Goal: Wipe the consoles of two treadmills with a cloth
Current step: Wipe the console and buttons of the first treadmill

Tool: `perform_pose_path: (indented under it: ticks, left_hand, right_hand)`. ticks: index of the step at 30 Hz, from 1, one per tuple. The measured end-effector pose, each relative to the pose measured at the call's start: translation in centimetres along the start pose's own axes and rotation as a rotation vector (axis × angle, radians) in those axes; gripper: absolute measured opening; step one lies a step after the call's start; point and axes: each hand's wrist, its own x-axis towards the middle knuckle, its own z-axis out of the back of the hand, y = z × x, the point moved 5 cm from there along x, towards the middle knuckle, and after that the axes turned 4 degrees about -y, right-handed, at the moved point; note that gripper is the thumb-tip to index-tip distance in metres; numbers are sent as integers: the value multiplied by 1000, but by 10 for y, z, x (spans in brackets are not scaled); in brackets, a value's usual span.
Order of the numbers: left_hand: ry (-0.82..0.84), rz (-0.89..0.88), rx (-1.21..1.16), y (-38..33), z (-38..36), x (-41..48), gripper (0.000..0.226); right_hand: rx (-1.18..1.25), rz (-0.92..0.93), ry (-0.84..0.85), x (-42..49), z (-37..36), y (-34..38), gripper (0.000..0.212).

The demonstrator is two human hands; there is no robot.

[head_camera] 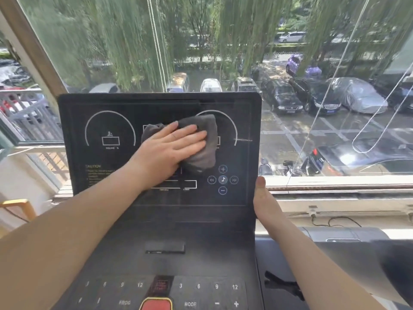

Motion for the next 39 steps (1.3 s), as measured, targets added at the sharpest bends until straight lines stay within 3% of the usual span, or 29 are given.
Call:
perform_pose_path:
  ticks: [3, 5, 7, 10, 12, 14, 17, 20, 22, 24, 28, 31, 33, 35, 39]
  left_hand:
    - [-158, 430, -66, -17, 3, 10, 78]
    - [-173, 555, -135, -53, -8, 9, 78]
    - [-100, 473, -164, -90, -24, -1, 77]
    - [104, 114, -166, -129, -46, -40, 71]
    - [198, -92, -183, -122, -43, -56, 68]
    - [199, -167, -130, -95, -33, -54, 65]
    - [51, 130, -124, -44, -14, -50, 71]
    - [-93, 539, -195, -45, -10, -53, 78]
    - [-129, 637, -246, -72, -17, -55, 76]
    - [-71, 571, -268, -103, -28, -61, 76]
    - [97, 181, -259, -148, -43, -85, 64]
    - [139, -99, -179, -127, -41, -84, 53]
    - [115, -181, -92, -88, -33, -70, 51]
    - [0, -41, -50, -39, -15, -45, 60]
    - [-166, 415, -140, 13, 16, -7, 74]
  right_hand:
    - [4, -18, 1, -1, 1, 0, 107]
    - [2, -14, -4, -1, -1, 0, 111]
    - [15, -2, -7, 2, -1, -2, 123]
    - [49, 14, 3, 5, -2, -5, 122]
    - [60, 7, 6, 1, -3, -2, 117]
    - [70, -13, 8, 2, -3, -5, 125]
    - [56, -28, 20, 0, -4, -3, 130]
    - [66, -47, 3, -11, -3, 6, 93]
    - [56, -42, -7, -11, -3, 5, 86]
    - [42, -35, -19, -8, -4, 2, 89]
    - [14, -60, -56, -7, -5, 2, 90]
    - [28, -66, -64, -11, -6, 6, 87]
    - [34, -91, -66, -13, -8, 5, 91]
    - [43, -101, -87, -16, -10, 7, 92]
    - [-3, -60, -242, -29, -13, 25, 70]
